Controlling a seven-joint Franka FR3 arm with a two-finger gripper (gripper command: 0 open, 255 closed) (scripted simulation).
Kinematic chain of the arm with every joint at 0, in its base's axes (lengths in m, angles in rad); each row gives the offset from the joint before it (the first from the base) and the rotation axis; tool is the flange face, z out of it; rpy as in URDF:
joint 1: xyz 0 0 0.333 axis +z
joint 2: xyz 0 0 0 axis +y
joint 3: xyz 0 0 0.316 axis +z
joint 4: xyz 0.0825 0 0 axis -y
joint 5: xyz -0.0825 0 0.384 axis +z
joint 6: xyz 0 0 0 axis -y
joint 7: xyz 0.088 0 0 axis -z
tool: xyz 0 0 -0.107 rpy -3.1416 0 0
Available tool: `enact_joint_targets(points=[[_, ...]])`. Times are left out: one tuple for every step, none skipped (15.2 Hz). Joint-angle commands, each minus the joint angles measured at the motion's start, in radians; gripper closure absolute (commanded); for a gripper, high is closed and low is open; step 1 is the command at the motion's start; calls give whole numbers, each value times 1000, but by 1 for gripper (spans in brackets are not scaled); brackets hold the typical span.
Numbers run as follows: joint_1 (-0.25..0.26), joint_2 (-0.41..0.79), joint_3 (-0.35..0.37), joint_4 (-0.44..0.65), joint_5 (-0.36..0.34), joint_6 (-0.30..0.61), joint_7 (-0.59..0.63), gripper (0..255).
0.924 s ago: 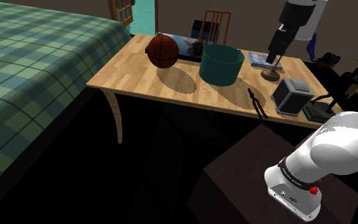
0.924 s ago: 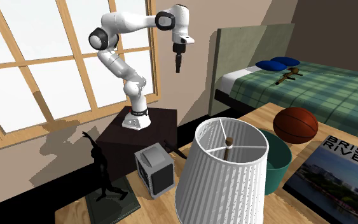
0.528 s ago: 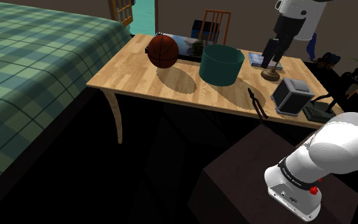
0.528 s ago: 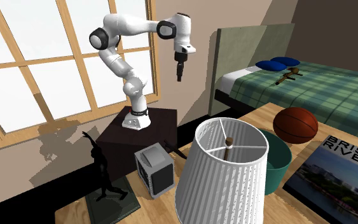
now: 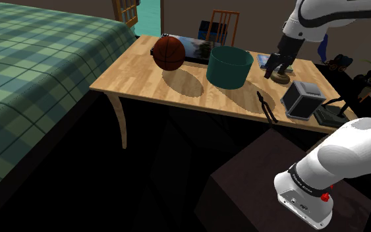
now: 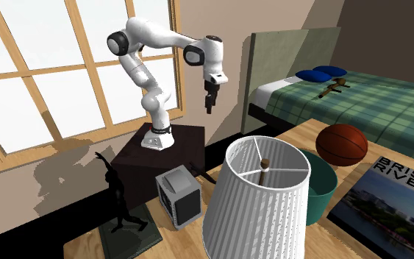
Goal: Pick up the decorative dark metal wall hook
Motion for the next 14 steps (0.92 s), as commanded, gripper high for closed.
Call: enact_joint_targets(points=[[-18,32,-32,-26,0,63,-1,0],[-26,54,-48,-34,1,95,-4,0],[-34,77,-65,-40,4,126,-7,0],[-40,101,-82,-46,7,158,-10,0],[-47,127,-99,-51,12,189,-15,0],[-52,153,-116,-54,18,220,-20,0],[-57,181,-134,-57,26,252,-26,0],[-61,210,-152,-58,36,282,-34,0],[-65,240,-170,-59,47,313,-43,0],[-67,271,-187,-58,61,343,-53,0],[-69,304,-205,-57,78,372,-64,0],[-71,337,-223,-54,97,401,-78,0],[-71,372,-241,-50,120,429,-94,0],[-71,408,-258,-46,146,456,-112,0]])
